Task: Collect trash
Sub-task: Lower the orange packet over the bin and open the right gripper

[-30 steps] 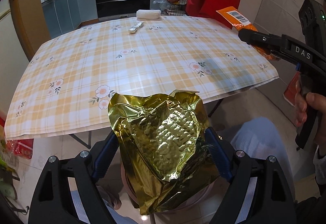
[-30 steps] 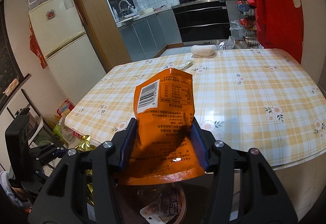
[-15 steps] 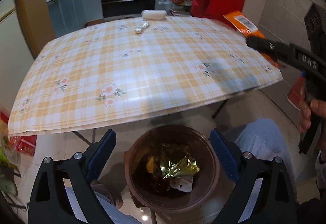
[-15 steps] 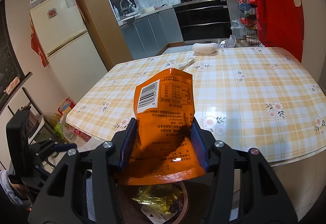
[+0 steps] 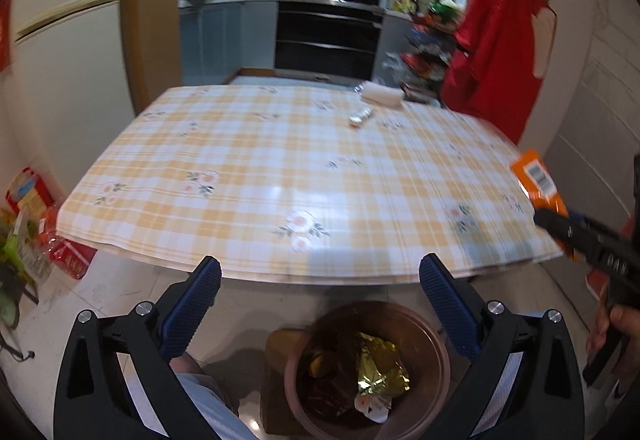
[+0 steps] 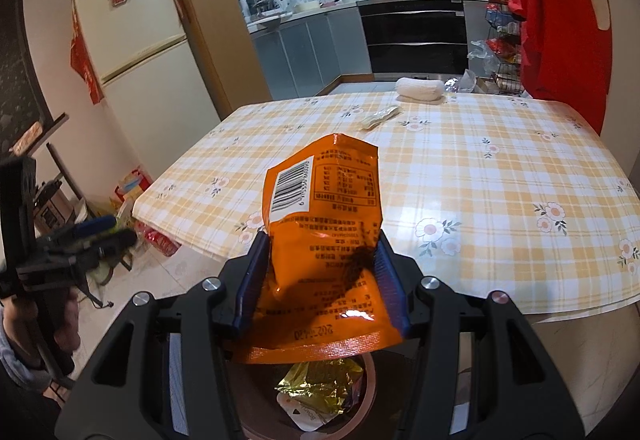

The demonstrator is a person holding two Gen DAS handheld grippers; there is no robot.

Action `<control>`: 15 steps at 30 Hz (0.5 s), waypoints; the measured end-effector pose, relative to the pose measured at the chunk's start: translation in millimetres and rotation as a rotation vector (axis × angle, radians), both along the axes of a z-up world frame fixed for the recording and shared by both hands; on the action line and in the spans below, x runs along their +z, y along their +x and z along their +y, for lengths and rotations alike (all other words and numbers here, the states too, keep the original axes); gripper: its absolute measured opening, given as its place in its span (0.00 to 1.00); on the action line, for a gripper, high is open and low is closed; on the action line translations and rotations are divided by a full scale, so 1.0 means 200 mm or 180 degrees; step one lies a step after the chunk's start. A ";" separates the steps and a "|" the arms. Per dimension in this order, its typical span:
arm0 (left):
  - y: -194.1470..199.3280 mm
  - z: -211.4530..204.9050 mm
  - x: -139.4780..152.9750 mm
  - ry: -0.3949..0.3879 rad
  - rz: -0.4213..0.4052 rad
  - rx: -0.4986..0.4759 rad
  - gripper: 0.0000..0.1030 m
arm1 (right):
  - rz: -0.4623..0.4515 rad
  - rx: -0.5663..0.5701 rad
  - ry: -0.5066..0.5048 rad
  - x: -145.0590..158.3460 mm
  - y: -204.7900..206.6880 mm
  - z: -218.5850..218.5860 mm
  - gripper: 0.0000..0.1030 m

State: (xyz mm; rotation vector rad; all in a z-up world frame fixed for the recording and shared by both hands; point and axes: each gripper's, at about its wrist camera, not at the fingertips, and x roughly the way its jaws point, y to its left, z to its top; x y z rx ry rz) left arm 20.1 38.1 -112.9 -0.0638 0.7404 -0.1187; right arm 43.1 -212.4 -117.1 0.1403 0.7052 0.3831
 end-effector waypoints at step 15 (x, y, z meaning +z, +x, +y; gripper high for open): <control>-0.07 0.20 0.05 -0.0040 -0.0177 0.0346 0.94 | 0.0273 0.0383 -0.0317 -0.09 -0.10 0.24 0.53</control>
